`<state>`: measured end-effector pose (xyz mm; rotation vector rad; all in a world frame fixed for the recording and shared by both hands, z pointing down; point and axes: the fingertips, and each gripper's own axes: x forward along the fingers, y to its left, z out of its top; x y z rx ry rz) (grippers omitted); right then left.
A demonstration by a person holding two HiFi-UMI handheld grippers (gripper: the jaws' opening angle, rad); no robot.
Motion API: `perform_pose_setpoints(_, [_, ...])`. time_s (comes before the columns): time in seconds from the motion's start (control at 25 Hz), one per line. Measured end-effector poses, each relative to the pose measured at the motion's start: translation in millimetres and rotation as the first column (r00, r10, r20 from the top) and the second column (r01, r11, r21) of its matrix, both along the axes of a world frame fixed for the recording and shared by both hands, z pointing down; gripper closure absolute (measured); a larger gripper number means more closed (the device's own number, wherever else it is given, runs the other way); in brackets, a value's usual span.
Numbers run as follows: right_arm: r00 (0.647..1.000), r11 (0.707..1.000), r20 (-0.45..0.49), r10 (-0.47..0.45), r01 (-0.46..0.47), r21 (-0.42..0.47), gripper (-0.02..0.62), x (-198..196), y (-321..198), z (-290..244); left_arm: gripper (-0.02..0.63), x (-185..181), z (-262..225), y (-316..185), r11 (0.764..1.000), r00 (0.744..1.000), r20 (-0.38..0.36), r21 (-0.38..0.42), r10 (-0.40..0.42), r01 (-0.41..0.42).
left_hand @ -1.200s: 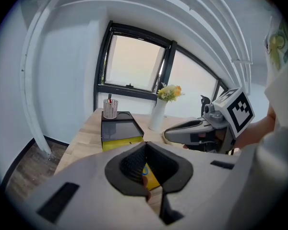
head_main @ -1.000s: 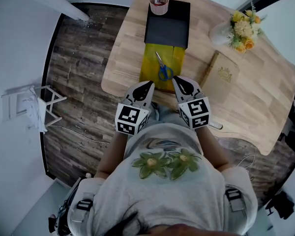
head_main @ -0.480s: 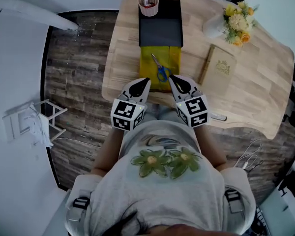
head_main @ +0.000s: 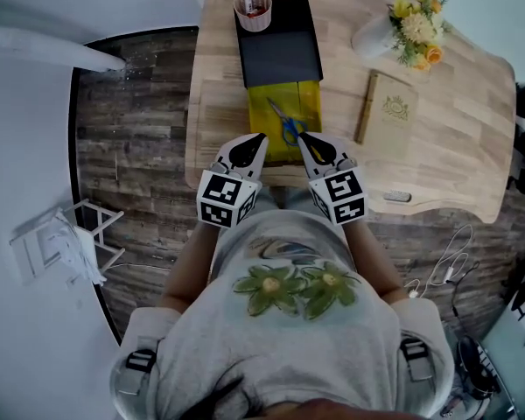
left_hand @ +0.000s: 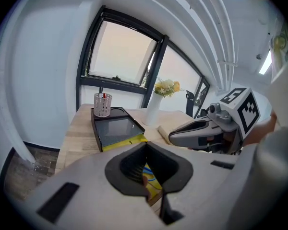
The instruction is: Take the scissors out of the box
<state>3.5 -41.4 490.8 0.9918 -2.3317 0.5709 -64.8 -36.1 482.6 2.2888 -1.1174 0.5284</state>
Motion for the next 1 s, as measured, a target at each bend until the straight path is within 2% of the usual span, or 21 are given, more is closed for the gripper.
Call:
perform_pose_setpoints(0.32, [0.998, 0.998, -0.064, 0.016, -0.02, -0.061, 0.588, -6, 1, 27, 0.6, 2, 12, -3, 0.999, 0.999, -0.018, -0.021, 0.041, -0.042])
perform_pose_setpoints(0.56, [0.996, 0.994, -0.086, 0.01, -0.019, -0.103, 0.583, -8, 5, 47, 0.6, -1, 17, -4, 0.999, 0.999, -0.022, -0.032, 0.043, -0.043])
perform_pose_setpoints(0.76, [0.994, 0.989, -0.112, -0.009, -0.007, -0.148, 0.529, -9, 7, 63, 0.599, -4, 21, -4, 0.998, 0.999, -0.022, -0.042, 0.037, -0.038])
perform_pose_setpoints(1.0, [0.989, 0.983, -0.147, -0.007, -0.02, -0.184, 0.506, -9, 6, 80, 0.6, -7, 25, -2, 0.998, 0.999, -0.022, -0.054, 0.032, -0.033])
